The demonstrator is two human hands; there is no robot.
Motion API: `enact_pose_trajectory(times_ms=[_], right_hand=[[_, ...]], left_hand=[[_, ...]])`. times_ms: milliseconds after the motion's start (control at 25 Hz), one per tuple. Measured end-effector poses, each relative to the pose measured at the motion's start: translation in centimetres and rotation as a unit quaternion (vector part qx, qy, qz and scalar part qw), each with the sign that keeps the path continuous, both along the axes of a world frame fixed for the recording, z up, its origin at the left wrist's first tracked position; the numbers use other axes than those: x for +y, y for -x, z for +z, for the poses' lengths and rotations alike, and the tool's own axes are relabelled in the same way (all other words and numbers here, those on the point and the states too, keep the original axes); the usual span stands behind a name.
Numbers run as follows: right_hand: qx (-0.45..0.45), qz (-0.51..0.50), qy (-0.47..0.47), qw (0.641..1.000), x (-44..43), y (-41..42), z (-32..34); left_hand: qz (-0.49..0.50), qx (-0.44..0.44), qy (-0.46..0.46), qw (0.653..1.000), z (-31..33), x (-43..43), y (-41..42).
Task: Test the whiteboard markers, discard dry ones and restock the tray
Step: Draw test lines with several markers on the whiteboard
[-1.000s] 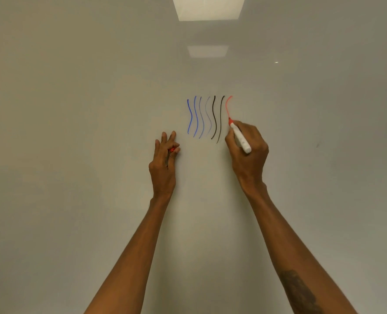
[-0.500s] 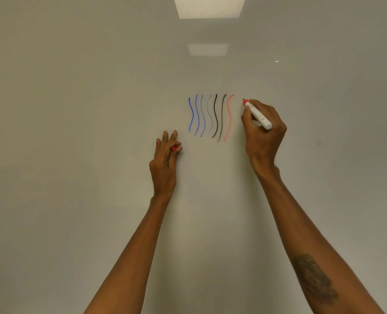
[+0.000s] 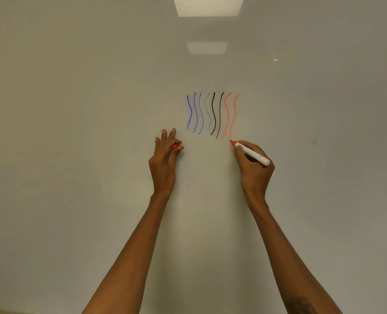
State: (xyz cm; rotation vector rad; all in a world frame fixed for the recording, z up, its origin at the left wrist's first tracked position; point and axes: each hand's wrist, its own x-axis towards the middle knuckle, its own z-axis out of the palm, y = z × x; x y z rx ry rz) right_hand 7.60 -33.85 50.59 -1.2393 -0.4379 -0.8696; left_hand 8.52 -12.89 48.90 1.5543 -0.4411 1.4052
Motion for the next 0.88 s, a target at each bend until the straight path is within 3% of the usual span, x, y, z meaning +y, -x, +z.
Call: enact_pose_trajectory(times_ms=[120,240,400,520,600,880], right_hand=[[0.116,0.246,-0.151,0.950,0.2,0.8,-1.1],[0.157,0.363,-0.188,0.899,0.5,1.8,-2.4],[0.173,0.401,-0.141,0.889,1.5,2.8,-4.6],[0.184,0.409,-0.120,0.886,2.0,3.1,-6.3],[0.190,0.407,-0.098,0.888,2.1,3.2,-7.0],[0.192,0.393,-0.076,0.896,2.1,3.6,-8.3]], left_hand=[[-0.030,0.018,0.054,0.998,0.0,-0.5,1.3],[-0.039,0.043,0.133,0.989,-1.0,-1.7,3.0],[-0.156,0.124,0.269,0.942,-3.8,-4.0,4.3],[-0.254,0.142,0.360,0.887,-5.7,-5.8,5.0],[-0.282,0.148,0.383,0.867,-6.4,-6.3,5.2],[-0.286,0.176,0.368,0.867,-7.3,-7.5,6.0]])
